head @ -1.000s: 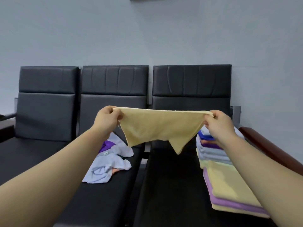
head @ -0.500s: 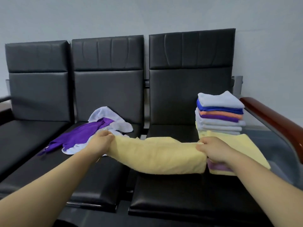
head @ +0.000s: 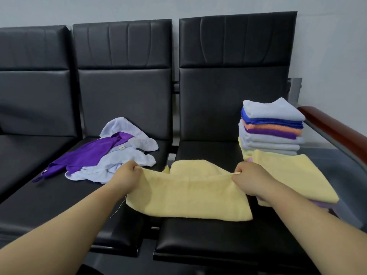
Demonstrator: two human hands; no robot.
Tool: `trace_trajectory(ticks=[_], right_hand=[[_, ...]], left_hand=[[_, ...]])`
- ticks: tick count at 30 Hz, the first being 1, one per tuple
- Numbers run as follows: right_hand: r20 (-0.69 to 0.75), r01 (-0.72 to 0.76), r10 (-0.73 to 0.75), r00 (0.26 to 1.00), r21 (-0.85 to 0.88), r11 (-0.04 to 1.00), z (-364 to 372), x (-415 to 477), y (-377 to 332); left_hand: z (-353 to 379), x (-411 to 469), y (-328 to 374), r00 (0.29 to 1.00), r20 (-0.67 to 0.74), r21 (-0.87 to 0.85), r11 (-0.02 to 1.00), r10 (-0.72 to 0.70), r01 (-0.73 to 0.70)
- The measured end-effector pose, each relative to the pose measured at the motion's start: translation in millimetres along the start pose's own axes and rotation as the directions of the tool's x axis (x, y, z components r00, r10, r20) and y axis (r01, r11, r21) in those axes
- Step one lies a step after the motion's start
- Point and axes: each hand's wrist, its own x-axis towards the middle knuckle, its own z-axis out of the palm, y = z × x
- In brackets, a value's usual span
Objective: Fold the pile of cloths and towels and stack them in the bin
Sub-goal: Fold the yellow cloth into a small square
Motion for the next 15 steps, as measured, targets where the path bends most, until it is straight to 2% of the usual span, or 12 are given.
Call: trace_trajectory(ticks=[4, 9, 15], right_hand=[[0.028, -0.042, 0.045, 0.999, -0.086, 0.995, 14.1, 16.5, -6.0], [0.075, -0.078, 0.090, 0.993, -0.154, 0.985, 32.1, 37.4, -4.2], [0.010, -0.163, 0.165, 0.986, -0.071, 0.984, 37.8, 69.0, -10.7]], left_hand=[[11.4, 16.1, -10.1, 0.999, 0.000, 0.101, 0.994, 0.033, -0.033], [20.9, 28.7, -13.6, 0.993, 0.111, 0.298, 0.952, 0.040, -0.072], [38.6, 26.2, 14.5, 0.980, 0.183, 0.449, 0.881, 0.071, -0.148]])
